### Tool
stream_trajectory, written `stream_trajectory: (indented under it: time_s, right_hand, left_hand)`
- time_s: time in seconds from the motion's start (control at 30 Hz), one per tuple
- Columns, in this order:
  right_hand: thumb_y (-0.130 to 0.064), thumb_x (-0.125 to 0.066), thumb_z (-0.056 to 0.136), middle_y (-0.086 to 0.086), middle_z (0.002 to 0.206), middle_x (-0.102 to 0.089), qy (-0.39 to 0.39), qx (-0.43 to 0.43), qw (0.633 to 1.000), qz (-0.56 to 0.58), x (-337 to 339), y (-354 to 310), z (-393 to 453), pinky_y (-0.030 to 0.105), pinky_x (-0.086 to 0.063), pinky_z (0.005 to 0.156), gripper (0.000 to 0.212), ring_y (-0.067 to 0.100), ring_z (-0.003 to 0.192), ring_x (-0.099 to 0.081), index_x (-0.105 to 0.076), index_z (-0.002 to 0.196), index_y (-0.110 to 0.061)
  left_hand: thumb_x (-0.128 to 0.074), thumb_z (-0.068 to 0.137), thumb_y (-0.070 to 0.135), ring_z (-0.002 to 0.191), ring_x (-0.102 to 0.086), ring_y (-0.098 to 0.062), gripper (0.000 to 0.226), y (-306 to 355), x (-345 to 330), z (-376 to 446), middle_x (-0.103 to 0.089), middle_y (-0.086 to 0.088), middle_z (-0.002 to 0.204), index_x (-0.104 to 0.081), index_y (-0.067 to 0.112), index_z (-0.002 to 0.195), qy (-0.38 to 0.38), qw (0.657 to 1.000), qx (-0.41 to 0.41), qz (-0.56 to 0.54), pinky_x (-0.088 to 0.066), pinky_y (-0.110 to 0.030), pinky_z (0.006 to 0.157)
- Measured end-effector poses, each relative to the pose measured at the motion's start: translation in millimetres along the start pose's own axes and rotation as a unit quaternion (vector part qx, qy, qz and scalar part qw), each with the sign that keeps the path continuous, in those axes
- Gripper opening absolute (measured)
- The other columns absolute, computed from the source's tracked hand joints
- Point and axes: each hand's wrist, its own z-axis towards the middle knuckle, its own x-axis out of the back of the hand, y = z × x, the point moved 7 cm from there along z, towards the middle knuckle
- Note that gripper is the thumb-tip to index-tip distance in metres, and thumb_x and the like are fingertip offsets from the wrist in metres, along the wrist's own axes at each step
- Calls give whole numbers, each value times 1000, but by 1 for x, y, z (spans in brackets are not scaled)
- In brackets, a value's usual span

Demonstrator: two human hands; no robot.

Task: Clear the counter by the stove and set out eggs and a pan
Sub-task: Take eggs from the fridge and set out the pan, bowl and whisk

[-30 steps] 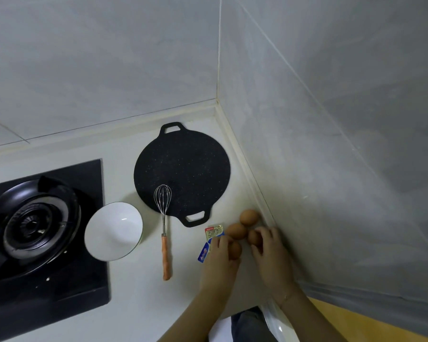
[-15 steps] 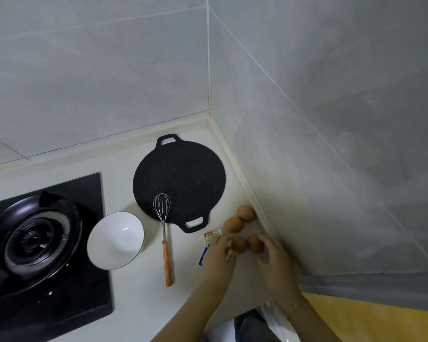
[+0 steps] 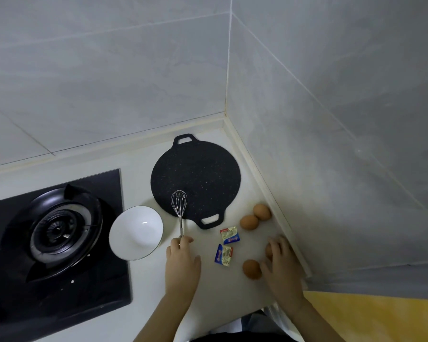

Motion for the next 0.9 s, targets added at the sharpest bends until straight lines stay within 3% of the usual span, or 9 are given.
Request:
stream_trajectory:
  time_s: [0.1, 0.2, 0.3, 0.43, 0.6, 0.7, 0.9]
  right_hand:
    - [-48, -43, 85, 18, 143, -36, 11, 26, 999, -23, -15, -9, -16, 49, -44, 99, 59, 37, 129, -40, -41, 135, -17]
    - [-69, -42, 79, 16, 150, -30, -6, 53, 997, -57, -34, -14, -22, 53, -34, 105, 71, 33, 137, -23, -42, 137, -28]
    - [-61, -51, 75, 13, 150, -26, 2, 113, 991, -78, -43, -17, -19, 54, -32, 104, 66, 35, 137, -22, -45, 131, -27]
    - [-53, -50, 79, 13, 150, -24, 21, 119, 991, -50, -44, -15, -14, 55, -40, 102, 50, 35, 135, -26, -48, 120, -25]
    - [-48, -47, 85, 8, 147, -27, 42, 131, 990, -17, -38, -16, -4, 51, -47, 97, 35, 33, 129, -40, -48, 111, -25]
    - [-41, -47, 90, 9, 150, -29, 50, 163, 985, -2, -38, -16, 3, 45, -44, 101, 26, 31, 132, -39, -57, 102, -20]
    - [-39, -48, 89, 12, 151, -26, 41, 225, 974, 8, -39, -18, 9, 44, -41, 105, 32, 29, 135, -32, -59, 109, -16]
  left_hand:
    - [-62, 80, 6, 121, -41, -28, 49, -6, -6, -9, -45, -7, 130, -51, 12, 128, 18, 1000, 14, 3, -39, -35, 96]
    - [-69, 74, 6, 122, -44, -32, 54, -7, -12, -15, -46, -10, 133, -53, 11, 126, 42, 999, 8, 7, -43, -41, 95]
    - [-67, 76, 5, 124, -42, -32, 55, -11, -13, -16, -43, -10, 136, -51, 9, 129, 42, 999, 23, 6, -41, -43, 99]
    - [-56, 78, -3, 119, -41, -37, 57, -18, -10, -9, -42, -15, 133, -48, 6, 134, 45, 998, 48, -9, -40, -44, 96]
    - [-46, 83, -9, 113, -42, -31, 49, -22, -11, 0, -43, -13, 127, -50, 6, 129, 42, 997, 51, -40, -38, -34, 92]
    - [-42, 85, -10, 111, -44, -29, 47, -22, -12, 3, -46, -12, 124, -52, 7, 128, 47, 997, 43, -40, -41, -34, 92]
    - [-40, 86, -15, 113, -49, -27, 48, -30, -11, 0, -52, -9, 122, -58, 9, 124, 53, 997, 22, -56, -43, -32, 98]
